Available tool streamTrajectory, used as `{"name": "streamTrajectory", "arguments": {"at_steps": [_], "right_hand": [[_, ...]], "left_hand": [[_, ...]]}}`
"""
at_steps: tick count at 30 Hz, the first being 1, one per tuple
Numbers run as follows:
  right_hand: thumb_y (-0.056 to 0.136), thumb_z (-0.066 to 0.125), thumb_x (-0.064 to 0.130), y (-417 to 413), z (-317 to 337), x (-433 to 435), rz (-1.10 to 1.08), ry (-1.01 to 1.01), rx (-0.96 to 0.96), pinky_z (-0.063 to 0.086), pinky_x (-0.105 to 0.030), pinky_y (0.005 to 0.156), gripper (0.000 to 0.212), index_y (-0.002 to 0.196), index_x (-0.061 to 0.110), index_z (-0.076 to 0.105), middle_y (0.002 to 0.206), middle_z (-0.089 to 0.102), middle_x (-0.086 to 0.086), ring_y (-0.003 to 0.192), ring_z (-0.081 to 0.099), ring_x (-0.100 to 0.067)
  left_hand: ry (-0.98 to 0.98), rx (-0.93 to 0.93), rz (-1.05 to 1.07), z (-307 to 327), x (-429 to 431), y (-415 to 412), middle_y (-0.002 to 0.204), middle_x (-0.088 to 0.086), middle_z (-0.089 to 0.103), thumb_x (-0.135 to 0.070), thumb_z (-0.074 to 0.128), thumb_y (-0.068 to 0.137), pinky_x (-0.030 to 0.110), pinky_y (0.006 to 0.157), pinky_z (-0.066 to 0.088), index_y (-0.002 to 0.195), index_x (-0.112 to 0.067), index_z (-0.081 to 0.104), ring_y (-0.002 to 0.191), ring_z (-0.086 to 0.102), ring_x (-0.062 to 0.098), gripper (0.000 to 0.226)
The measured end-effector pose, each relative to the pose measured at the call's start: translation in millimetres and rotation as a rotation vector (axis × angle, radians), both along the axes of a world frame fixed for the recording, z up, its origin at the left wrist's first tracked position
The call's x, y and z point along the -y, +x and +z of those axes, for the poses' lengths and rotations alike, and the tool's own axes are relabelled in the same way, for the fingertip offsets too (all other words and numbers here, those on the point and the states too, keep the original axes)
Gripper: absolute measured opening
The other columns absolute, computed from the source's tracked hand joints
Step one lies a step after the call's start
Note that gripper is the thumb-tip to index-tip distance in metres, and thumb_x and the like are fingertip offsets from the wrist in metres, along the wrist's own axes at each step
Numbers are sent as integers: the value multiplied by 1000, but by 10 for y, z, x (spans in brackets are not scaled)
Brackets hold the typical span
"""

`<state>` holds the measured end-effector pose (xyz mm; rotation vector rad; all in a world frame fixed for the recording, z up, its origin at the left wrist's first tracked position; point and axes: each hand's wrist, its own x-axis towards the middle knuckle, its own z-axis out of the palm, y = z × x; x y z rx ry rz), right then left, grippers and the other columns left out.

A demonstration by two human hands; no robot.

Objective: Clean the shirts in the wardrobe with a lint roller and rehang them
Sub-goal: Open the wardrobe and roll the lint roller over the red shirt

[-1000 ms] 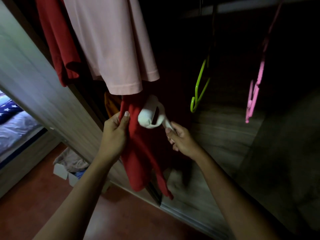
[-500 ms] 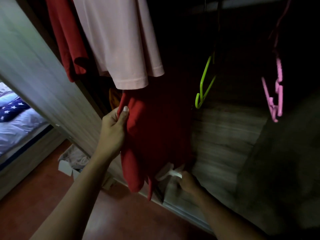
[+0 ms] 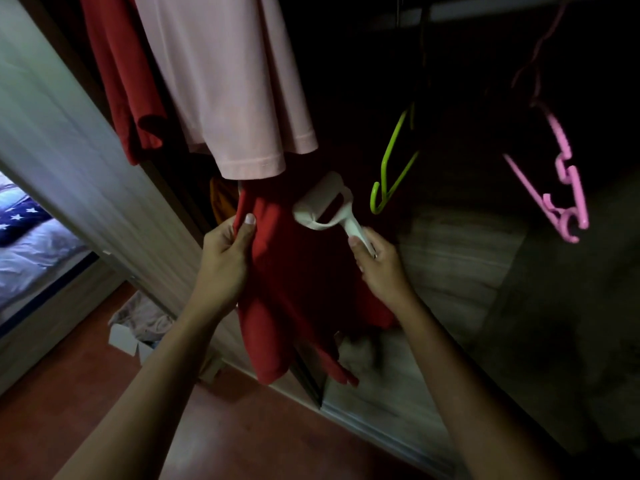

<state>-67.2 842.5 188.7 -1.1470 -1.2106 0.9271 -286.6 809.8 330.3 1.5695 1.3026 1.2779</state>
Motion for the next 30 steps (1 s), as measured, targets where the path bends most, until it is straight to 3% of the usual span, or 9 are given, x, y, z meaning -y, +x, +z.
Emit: {"name": "streamTrajectory", "arguments": {"at_steps": [2, 4, 9, 14, 18, 24, 30], "right_hand": [[95, 53, 51, -26, 5, -43, 22, 1, 16, 38, -9, 59, 48, 127, 17, 59, 75, 54, 26, 68, 50, 8], [99, 54, 40, -54, -143, -69, 40, -21, 61, 38, -11, 57, 32, 119, 18, 64, 69, 56, 23, 61, 50, 6], [99, 56, 34, 3, -866, -134, 82, -202, 212, 38, -22, 55, 15, 93, 22, 63, 71, 54, 9, 59, 49, -5], [98, 59, 26, 107, -1513, -157, 69, -476, 359, 40, -25, 64, 28, 109, 2, 67, 89, 66, -9, 80, 60, -20], [96, 61, 30, 286, -1900, -162, 25, -639, 464, 42, -28, 76, 32, 112, 4, 68, 108, 71, -18, 102, 66, -32], [95, 62, 37, 381, -1938, -278, -19, -707, 529, 47, -33, 81, 36, 116, 9, 67, 111, 71, -17, 105, 65, -34], [96, 62, 31, 267, -1669, -465, -81, -675, 444, 43, -31, 78, 41, 125, 3, 61, 117, 67, -20, 107, 63, -35]], "left_hand": [[5, 11, -9, 14, 9, 2, 72, 15, 60, -29, 45, 106, 30, 59, 45, 85, 2, 59, 63, 53, 22, 40], [7, 12, -23, 17, 20, 1, 80, 23, 62, -31, 45, 106, 38, 66, 46, 94, 14, 56, 70, 55, 29, 48], [11, 8, -12, 39, 40, -33, 83, 35, 63, -29, 44, 106, 38, 67, 48, 101, 18, 55, 75, 57, 35, 48], [6, -24, -3, 78, 61, -55, 80, 21, 61, -28, 44, 106, 26, 56, 46, 98, 17, 56, 71, 53, 29, 47], [18, -51, -6, 94, 60, -103, 79, 22, 60, -28, 43, 106, 27, 56, 45, 97, 19, 53, 70, 52, 29, 49], [12, -64, 0, 114, 45, -148, 82, 23, 65, -31, 44, 105, 31, 63, 48, 101, 15, 57, 72, 58, 28, 48], [4, -83, 24, 103, 45, -159, 75, 13, 67, -29, 44, 105, 23, 56, 51, 97, 11, 60, 63, 62, 18, 44]]}}
